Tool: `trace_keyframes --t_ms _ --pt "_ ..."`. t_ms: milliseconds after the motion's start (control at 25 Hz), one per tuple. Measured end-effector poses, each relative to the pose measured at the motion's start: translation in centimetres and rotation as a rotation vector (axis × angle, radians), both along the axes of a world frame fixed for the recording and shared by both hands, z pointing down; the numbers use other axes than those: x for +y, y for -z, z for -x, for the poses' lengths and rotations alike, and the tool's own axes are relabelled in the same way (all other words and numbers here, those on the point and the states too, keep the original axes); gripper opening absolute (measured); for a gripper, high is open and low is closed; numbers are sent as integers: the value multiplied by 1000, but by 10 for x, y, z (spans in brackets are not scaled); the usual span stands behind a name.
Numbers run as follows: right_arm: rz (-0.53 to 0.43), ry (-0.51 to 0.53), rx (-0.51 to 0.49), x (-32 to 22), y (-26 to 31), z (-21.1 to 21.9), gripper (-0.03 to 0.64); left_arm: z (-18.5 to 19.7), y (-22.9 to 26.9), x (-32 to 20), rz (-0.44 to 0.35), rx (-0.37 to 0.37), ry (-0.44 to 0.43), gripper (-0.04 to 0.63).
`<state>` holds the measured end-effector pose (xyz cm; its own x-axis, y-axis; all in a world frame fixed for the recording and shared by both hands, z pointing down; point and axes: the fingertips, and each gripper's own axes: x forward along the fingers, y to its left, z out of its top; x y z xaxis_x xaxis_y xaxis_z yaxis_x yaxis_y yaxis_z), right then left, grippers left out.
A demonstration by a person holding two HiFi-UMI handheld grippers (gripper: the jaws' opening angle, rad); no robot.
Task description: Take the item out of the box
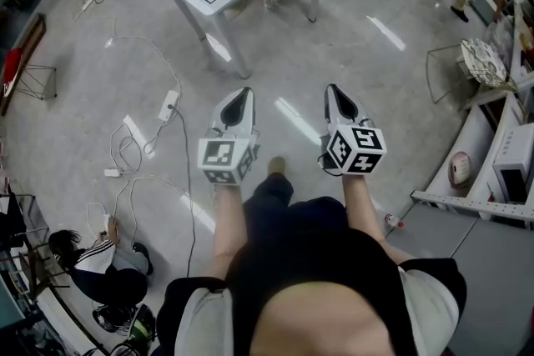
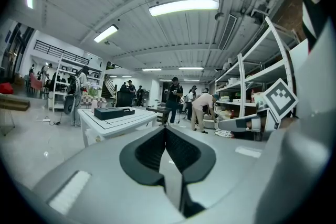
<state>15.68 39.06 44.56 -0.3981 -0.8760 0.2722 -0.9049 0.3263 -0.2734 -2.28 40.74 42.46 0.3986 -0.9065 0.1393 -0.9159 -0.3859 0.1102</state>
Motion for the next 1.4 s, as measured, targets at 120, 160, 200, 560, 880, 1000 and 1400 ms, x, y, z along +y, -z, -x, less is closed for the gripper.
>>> trace_keyframes --t_ms 120,160,200,560,880,1000,1400 --pt "-1 4 4 -17 1 10 2 8 0 -18 -2 -4 -2 9" --pt "-2 5 4 -23 1 13 2 11 1 -24 -3 -4 -3 9" --pt "-3 6 3 -29 2 17 2 14 1 -30 -4 -4 -4 9" --pt "-13 -6 3 -68 4 38 2 36 4 -80 -14 -5 -23 9" --pt "-28 -24 -4 -93 8 47 2 39 10 -109 -33 -17 -70 9" --pt "-23 -27 -3 -99 5 52 2 42 7 -115 -28 -14 -81 9" --pt "-4 -17 2 -107 1 63 2 47 -1 -120 -11 -25 -97 9"
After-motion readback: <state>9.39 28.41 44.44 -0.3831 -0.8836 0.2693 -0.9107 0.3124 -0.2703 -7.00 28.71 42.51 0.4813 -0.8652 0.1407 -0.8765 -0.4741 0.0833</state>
